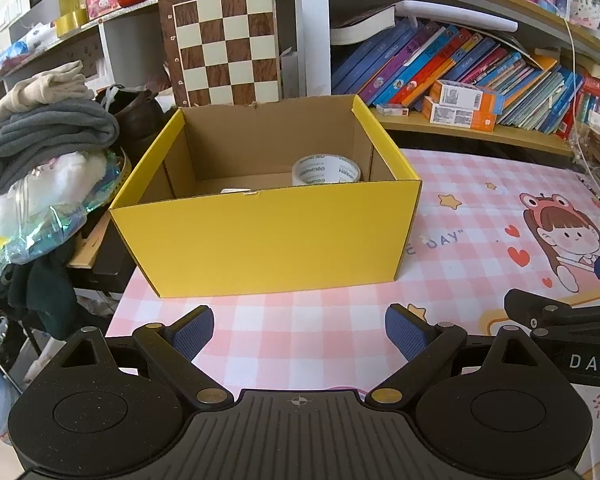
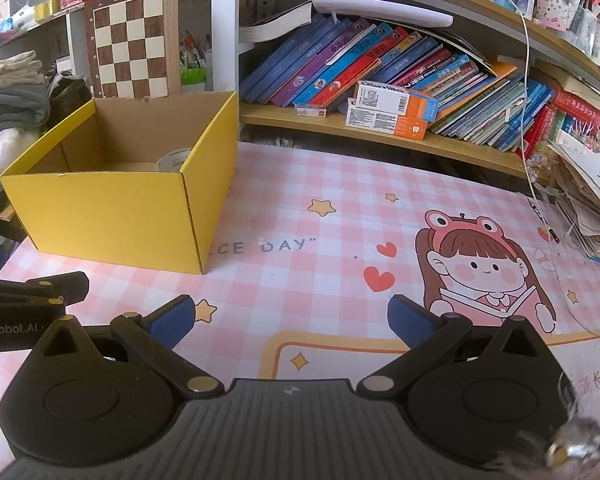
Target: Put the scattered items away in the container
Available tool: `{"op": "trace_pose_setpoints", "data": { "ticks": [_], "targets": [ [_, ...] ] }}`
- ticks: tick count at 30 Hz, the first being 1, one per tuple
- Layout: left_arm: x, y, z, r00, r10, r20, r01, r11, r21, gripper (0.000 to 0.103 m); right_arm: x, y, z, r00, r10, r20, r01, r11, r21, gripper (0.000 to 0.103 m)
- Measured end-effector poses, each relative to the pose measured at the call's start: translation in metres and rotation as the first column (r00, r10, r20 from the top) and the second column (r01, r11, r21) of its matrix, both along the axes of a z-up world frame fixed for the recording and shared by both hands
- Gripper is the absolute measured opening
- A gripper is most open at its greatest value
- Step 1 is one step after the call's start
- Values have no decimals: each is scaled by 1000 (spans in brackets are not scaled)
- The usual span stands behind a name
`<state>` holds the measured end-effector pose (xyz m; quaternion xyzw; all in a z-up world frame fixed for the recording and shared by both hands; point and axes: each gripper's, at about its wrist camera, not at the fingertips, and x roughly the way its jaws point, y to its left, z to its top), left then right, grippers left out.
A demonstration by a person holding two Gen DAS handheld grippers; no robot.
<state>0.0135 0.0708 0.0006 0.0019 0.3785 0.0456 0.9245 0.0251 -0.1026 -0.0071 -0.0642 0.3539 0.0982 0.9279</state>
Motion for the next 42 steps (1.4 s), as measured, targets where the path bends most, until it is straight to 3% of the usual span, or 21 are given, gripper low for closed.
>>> {"op": "trace_pose_setpoints", "data": {
  "ticks": [4,42],
  "targets": [
    [-1,1,1,1000,6,6,-6,1000,-4,101,-1,0,0,1000,-1,1,1,1000,-1,103],
    [-4,5,2,1000,20,3,-20,1000,-15,101,-5,4,2,1000,-1,5,1,1000,-5,103]
  ]
}}
